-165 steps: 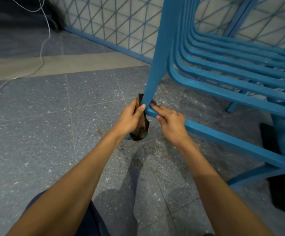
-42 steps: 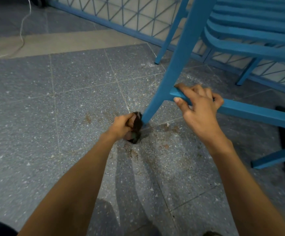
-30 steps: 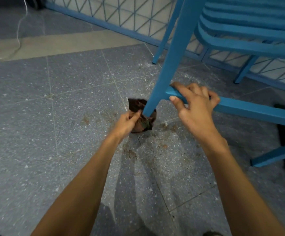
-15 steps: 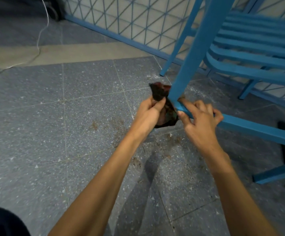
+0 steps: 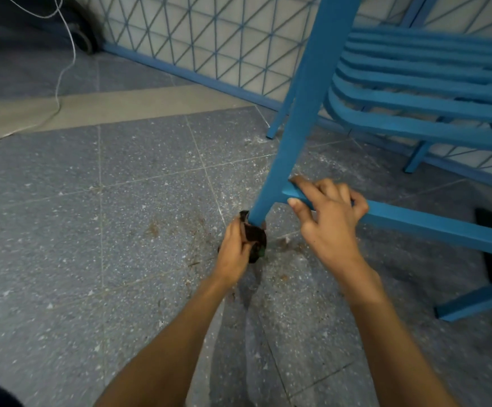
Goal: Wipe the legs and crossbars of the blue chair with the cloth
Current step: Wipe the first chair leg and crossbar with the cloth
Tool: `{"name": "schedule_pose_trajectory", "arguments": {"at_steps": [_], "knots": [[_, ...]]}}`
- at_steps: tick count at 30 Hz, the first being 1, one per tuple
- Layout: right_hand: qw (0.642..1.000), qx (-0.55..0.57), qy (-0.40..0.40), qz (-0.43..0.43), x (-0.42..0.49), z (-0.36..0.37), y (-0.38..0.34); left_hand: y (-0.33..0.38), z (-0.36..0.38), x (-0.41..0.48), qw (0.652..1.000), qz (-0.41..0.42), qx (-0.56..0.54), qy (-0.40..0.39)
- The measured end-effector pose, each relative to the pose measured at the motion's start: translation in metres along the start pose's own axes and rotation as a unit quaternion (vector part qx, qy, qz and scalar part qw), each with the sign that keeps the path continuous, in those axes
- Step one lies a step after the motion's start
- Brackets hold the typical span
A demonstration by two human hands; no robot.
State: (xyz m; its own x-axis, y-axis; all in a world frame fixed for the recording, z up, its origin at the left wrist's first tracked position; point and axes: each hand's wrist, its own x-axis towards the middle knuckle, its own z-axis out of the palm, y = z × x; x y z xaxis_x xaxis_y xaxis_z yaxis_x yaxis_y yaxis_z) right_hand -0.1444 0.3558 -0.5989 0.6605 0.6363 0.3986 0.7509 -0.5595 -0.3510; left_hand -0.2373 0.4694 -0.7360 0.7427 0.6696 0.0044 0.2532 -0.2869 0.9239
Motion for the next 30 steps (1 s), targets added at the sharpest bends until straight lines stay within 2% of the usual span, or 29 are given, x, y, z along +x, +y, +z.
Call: {"name": "schedule_pose_trajectory", "arguments": {"at_steps": [3,6,12,16,22,26,28,30], "knots": [[1.0,-0.004,-0.001,0.0,0.001,0.0,0.001,0.008,-0.012,0.01,0.999,0.013,-0.01,-0.051],[1.0,-0.007,-0.006,0.001,-0.001,0.0,0.001,0.043,-0.029,0.013,0.995,0.061,-0.03,-0.074],[1.0,-0.017,-0.008,0.001,0.002,-0.001,0.002,0.132,-0.05,0.021,0.974,0.176,-0.14,-0.024],[1.0,-0.015,-0.005,0.007,0.001,-0.001,0.002,0.129,-0.04,0.019,0.971,0.192,-0.143,0.011],[0.998,0.051,-0.012,0.027,0.0,-0.004,-0.001,0.06,-0.026,0.013,0.993,0.11,-0.037,-0.034],[0.996,0.079,-0.027,0.031,0.001,-0.008,-0.004,0.015,-0.025,0.011,0.996,0.014,-0.002,-0.086],[0.986,0.154,-0.031,0.055,0.0,-0.013,-0.008,0.002,-0.024,0.013,0.994,-0.038,0.01,-0.106],[0.952,0.291,0.025,0.089,-0.004,-0.025,-0.011,0.007,-0.024,0.016,0.991,-0.074,0.03,-0.109]]}}
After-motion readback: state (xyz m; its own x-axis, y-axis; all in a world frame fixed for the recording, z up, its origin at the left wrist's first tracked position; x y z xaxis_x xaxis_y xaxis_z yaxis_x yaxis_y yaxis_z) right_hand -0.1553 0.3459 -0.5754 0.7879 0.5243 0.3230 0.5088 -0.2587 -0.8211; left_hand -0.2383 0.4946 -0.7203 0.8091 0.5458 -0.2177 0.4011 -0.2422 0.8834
